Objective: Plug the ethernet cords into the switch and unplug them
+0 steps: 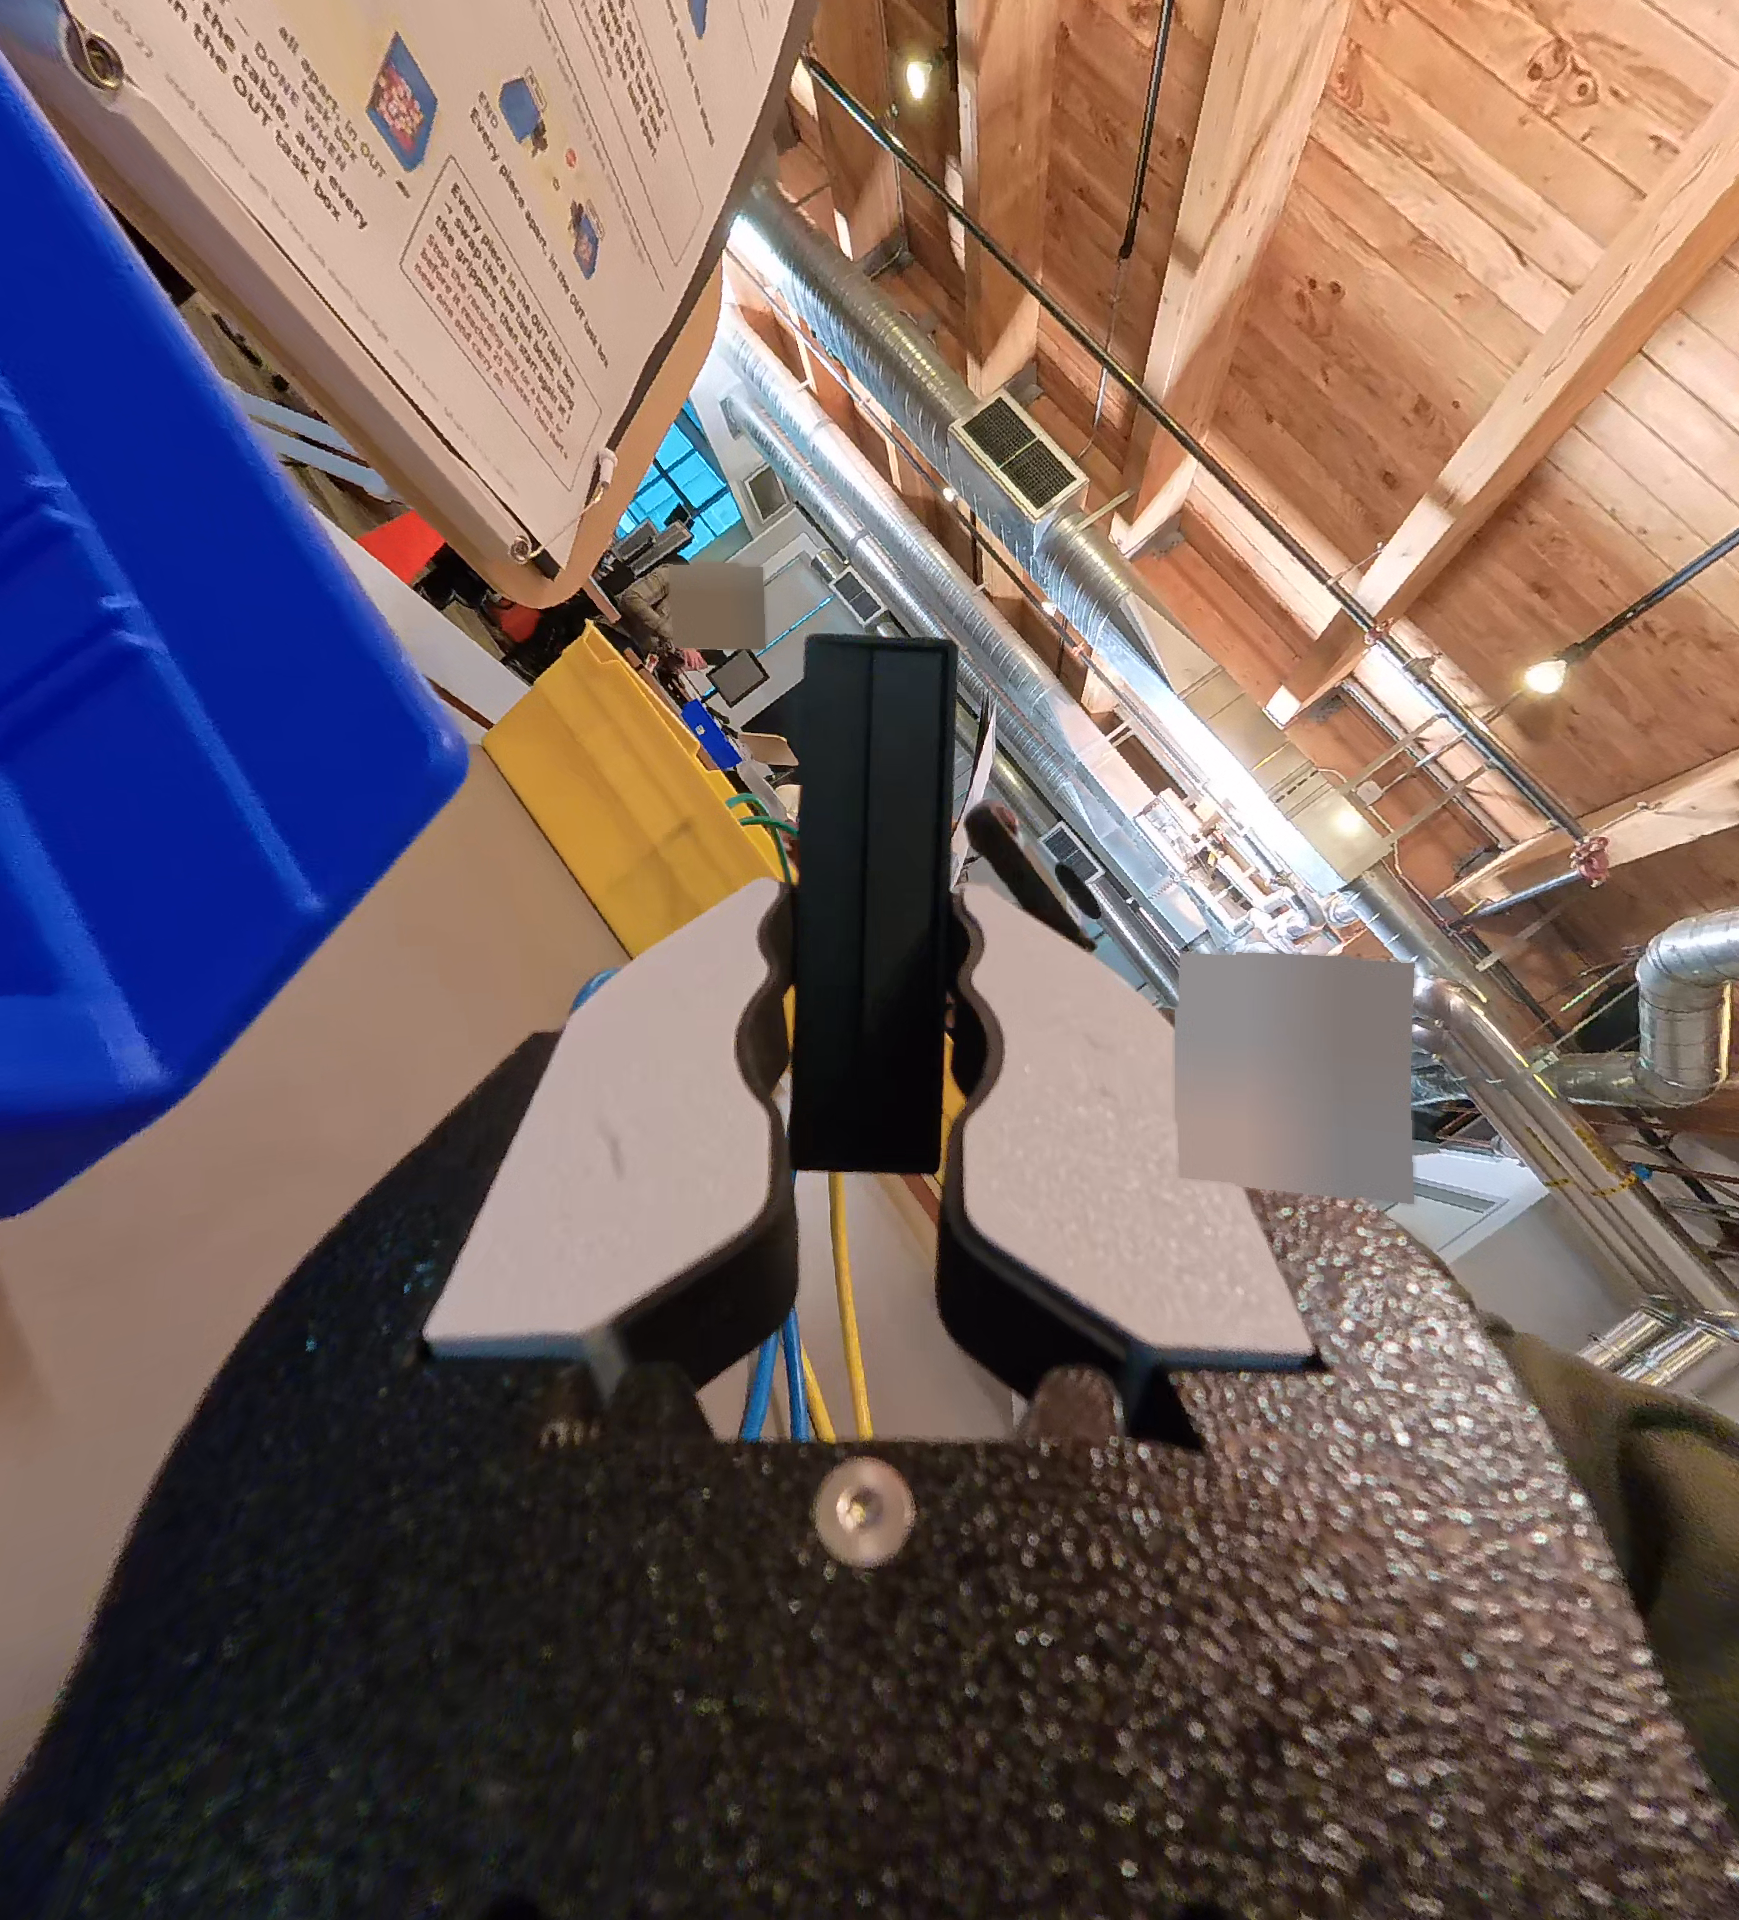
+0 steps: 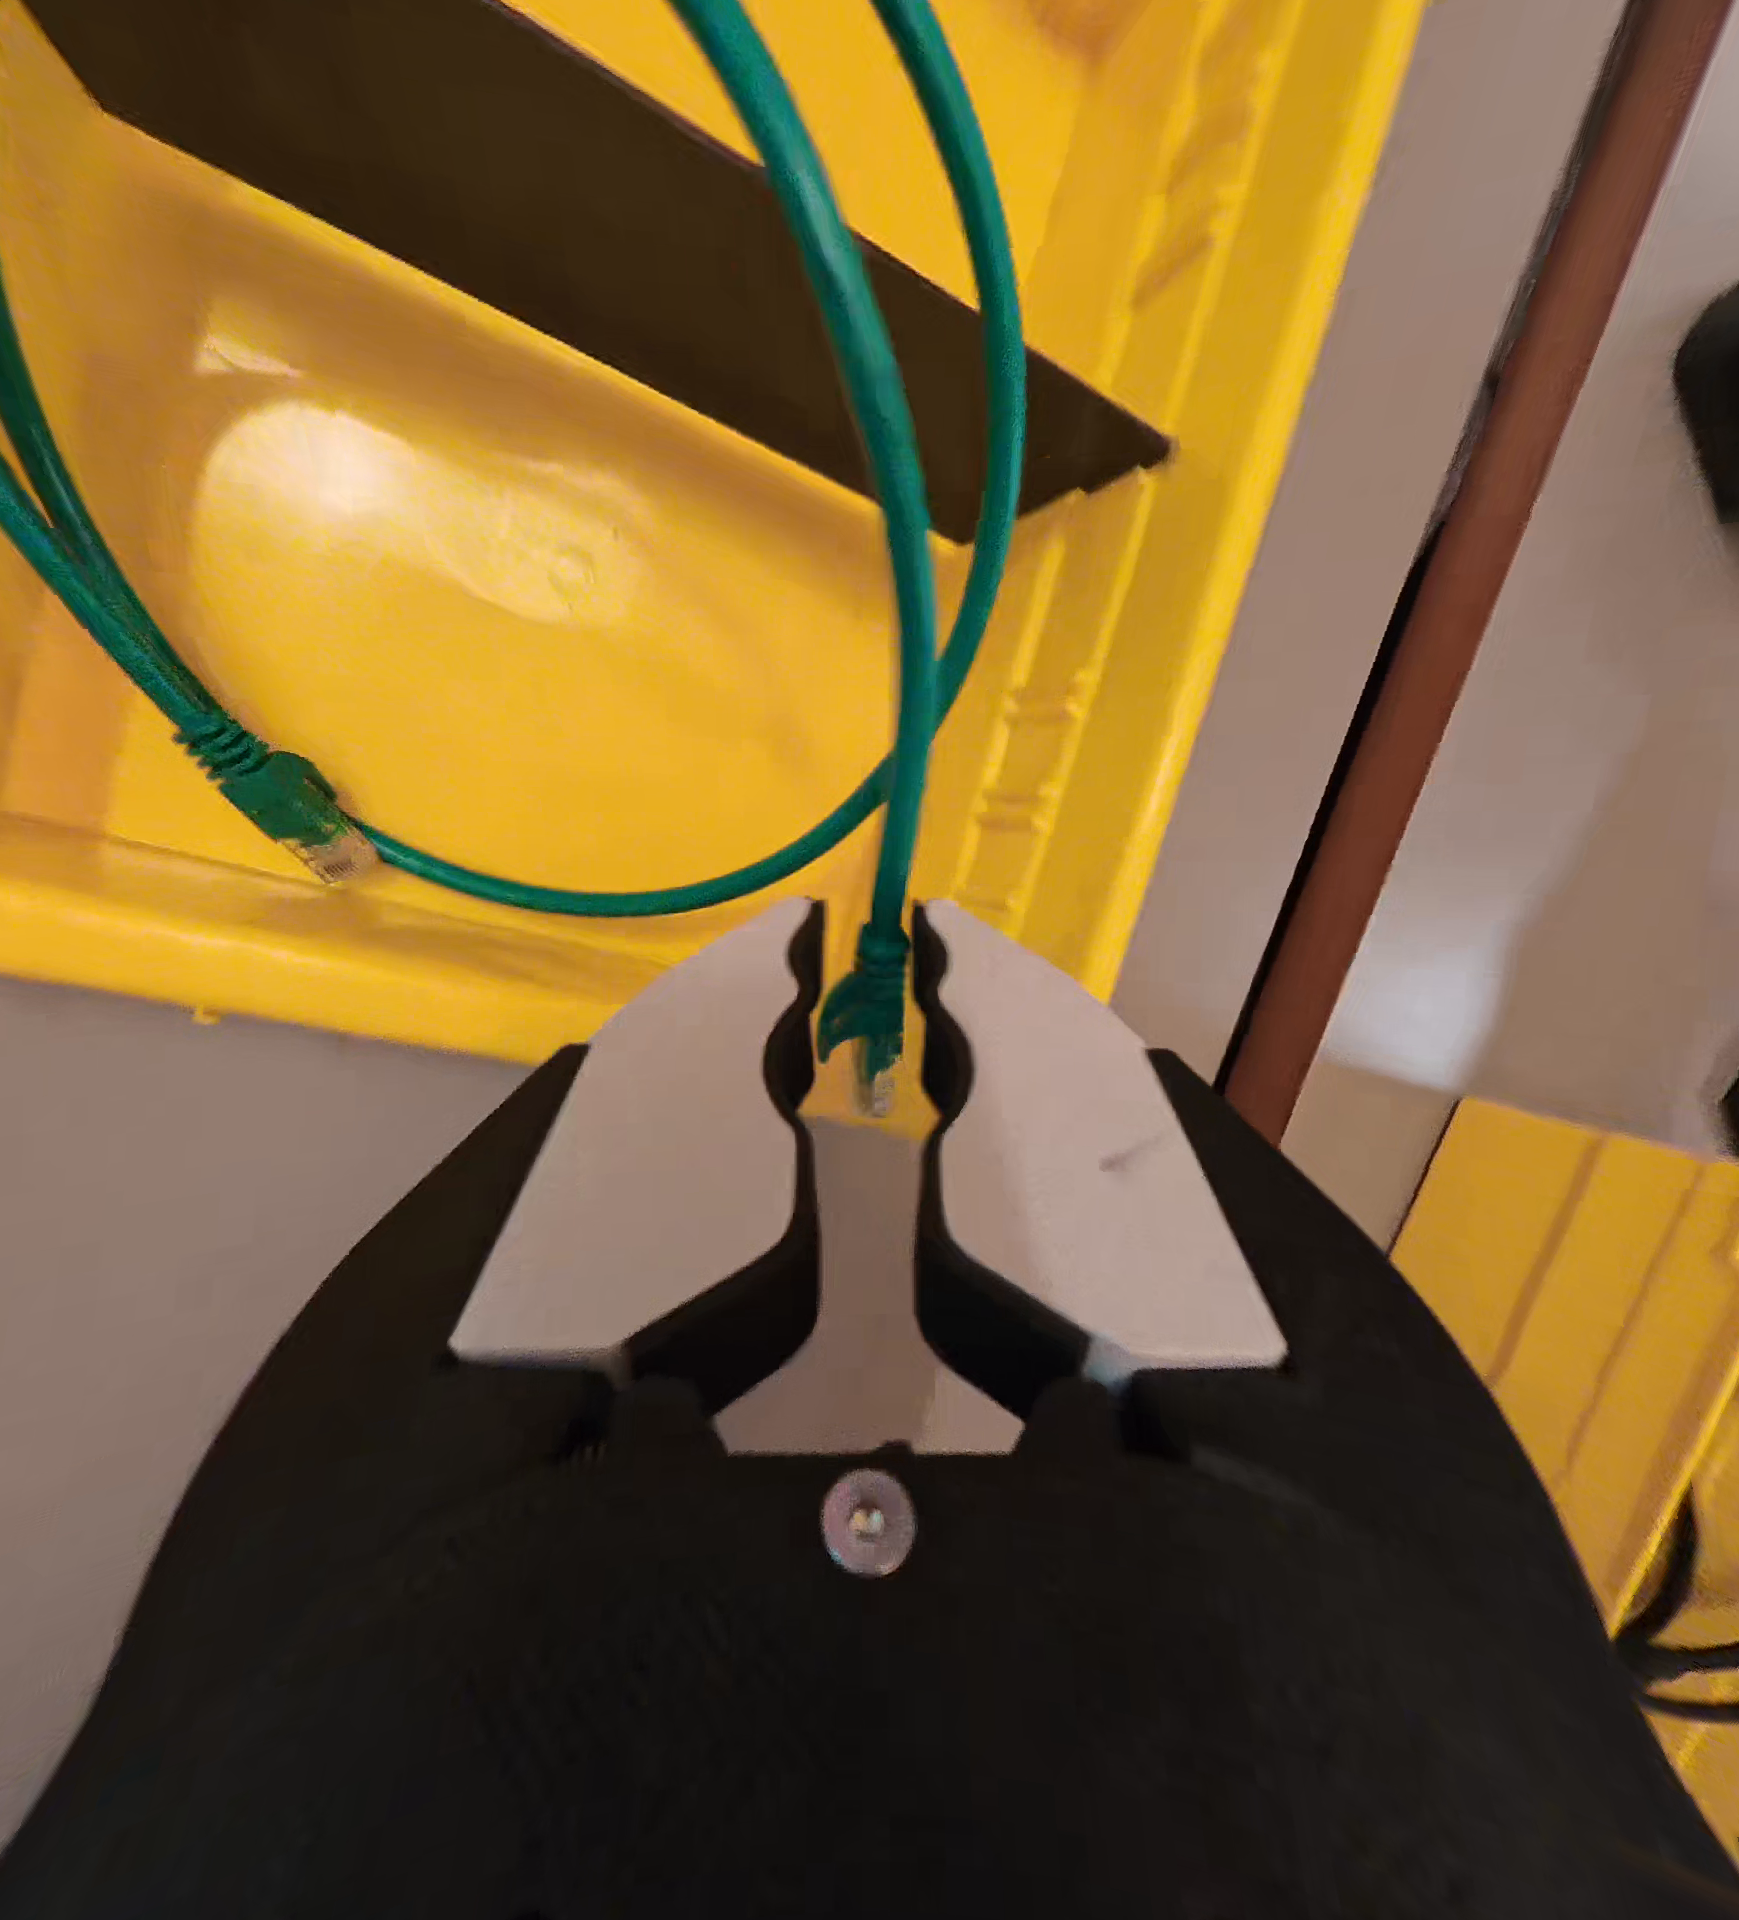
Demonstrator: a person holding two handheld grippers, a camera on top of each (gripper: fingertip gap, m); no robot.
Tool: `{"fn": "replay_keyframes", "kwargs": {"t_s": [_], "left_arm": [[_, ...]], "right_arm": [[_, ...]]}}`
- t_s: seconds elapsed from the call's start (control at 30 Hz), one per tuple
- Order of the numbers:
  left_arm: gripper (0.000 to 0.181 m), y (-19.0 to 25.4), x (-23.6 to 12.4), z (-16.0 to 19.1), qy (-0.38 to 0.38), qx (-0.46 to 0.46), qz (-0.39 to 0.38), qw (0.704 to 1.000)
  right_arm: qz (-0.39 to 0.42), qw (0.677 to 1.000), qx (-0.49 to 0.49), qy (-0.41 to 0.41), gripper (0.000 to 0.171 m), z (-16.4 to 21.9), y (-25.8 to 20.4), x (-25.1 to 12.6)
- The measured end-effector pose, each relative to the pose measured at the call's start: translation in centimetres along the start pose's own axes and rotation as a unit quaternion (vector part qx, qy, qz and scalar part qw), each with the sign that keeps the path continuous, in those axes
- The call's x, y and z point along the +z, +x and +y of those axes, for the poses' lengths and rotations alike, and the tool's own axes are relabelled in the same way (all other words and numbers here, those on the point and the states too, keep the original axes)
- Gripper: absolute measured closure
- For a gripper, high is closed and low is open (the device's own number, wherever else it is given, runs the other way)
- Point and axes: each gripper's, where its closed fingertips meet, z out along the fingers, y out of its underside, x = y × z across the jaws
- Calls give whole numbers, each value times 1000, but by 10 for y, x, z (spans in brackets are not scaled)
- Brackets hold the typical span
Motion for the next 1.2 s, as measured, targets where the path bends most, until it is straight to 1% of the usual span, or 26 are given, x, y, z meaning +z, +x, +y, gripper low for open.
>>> {"fn": "replay_keyframes", "kwargs": {"t_s": [0.03,0.13,0.2,0.27,0.3,0.33,0.37,0.4,0.43,0.47,0.5,0.53,0.57,0.6,0.67,0.7,0.73,0.77,0.83,0.9,1.0,1.03,1.1,1.2], "left_arm": [[155,0,0,0,0,0,0,1000],[154,-1,-1,-1,0,0,-1,1000],[154,-2,-2,-3,2,-1,-1,1000],[155,-2,-3,-5,4,-4,-2,1000],[155,-4,-4,-6,6,-8,-4,1000],[154,-5,-4,-6,8,-16,-6,1000],[154,-7,-4,-5,8,-28,-6,1000],[154,-9,-3,-4,8,-41,-5,999],[155,-10,-3,-2,9,-53,-2,999],[154,-11,-3,-1,12,-67,1,998],[155,-11,-2,1,15,-81,5,997],[155,-10,-2,2,19,-95,9,995],[155,-10,-1,3,24,-107,12,994],[155,-8,0,4,29,-117,14,993],[155,-5,2,7,36,-128,19,991],[155,-2,3,8,38,-131,21,990],[154,0,5,9,39,-133,23,990],[154,3,6,10,39,-133,26,990],[155,7,8,10,43,-126,30,991],[155,8,9,11,46,-121,30,991],[155,7,9,13,51,-125,28,990],[155,7,8,12,55,-130,29,990],[155,6,9,15,47,-131,27,990],[155,8,9,13,50,-127,31,990]], "right_arm": [[11,1000,-21,2,144,-1,-2,5],[35,997,-67,22,127,-10,-7,12],[35,996,-69,40,113,-18,-12,6],[27,996,-34,84,112,-34,-26,-17],[-3,992,-6,126,110,-46,-46,-35],[-61,982,23,175,111,-57,-78,-56],[-146,961,50,228,117,-67,-121,-81],[-252,926,65,273,122,-71,-172,-111],[-353,876,71,320,128,-71,-222,-145],[-423,824,84,367,133,-70,-262,-173],[-452,788,116,402,138,-70,-290,-186],[-455,769,163,417,143,-70,-310,-183],[-462,751,212,422,144,-71,-327,-175],[-489,717,260,423,144,-73,-343,-169],[-559,623,365,409,139,-84,-361,-161],[-588,593,393,385,143,-88,-371,-154],[-609,577,397,374,147,-91,-379,-151],[-614,570,398,373,148,-93,-384,-148],[-599,561,405,403,145,-98,-384,-149],[-586,565,402,420,139,-100,-385,-152],[-585,577,392,414,142,-103,-395,-152],[-582,574,399,415,141,-104,-395,-151],[-578,573,406,417,149,-105,-395,-149],[-579,564,401,431,153,-106,-395,-154]]}}
